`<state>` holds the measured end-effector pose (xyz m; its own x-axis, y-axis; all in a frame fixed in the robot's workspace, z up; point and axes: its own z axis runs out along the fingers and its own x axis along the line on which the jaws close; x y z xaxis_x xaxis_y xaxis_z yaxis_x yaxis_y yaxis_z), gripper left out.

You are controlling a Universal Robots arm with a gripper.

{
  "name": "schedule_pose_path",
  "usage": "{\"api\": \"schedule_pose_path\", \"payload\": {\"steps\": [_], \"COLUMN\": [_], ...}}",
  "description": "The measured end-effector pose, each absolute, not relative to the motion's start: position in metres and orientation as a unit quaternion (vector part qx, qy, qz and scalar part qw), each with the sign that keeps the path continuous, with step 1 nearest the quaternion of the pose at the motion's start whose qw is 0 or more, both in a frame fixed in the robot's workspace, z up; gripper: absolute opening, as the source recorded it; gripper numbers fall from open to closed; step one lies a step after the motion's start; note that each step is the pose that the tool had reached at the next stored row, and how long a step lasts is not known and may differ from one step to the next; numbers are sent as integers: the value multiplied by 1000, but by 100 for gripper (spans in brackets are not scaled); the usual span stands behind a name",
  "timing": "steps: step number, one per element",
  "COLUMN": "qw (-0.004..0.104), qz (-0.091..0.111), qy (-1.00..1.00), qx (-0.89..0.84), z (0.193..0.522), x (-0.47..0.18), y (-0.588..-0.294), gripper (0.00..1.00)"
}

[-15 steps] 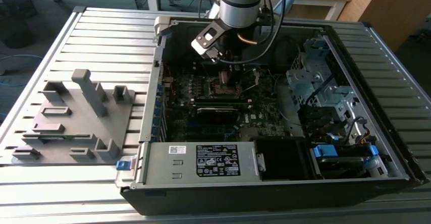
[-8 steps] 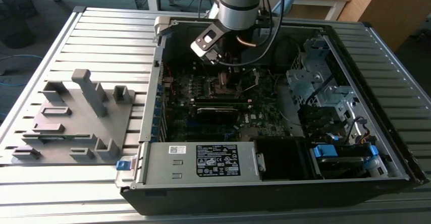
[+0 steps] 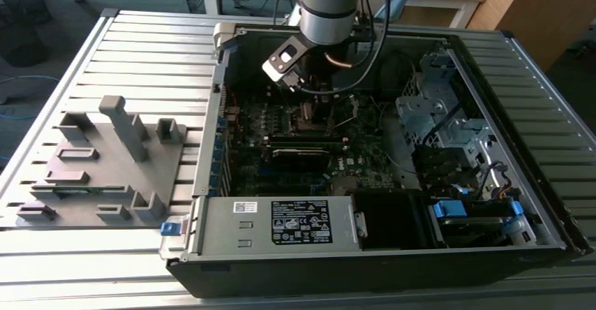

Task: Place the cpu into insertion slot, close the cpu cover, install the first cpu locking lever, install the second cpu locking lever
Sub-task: 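Place the cpu into insertion slot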

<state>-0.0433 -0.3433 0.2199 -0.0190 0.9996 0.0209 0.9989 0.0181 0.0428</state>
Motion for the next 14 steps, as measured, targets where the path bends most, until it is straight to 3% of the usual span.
{"api": "schedule_pose_path", "payload": {"steps": [14], "qw": [8], "qz": [23], "qy": [713], "qx": [700], "z": [209], "x": [-48], "y": [-343], "gripper": [54]}}
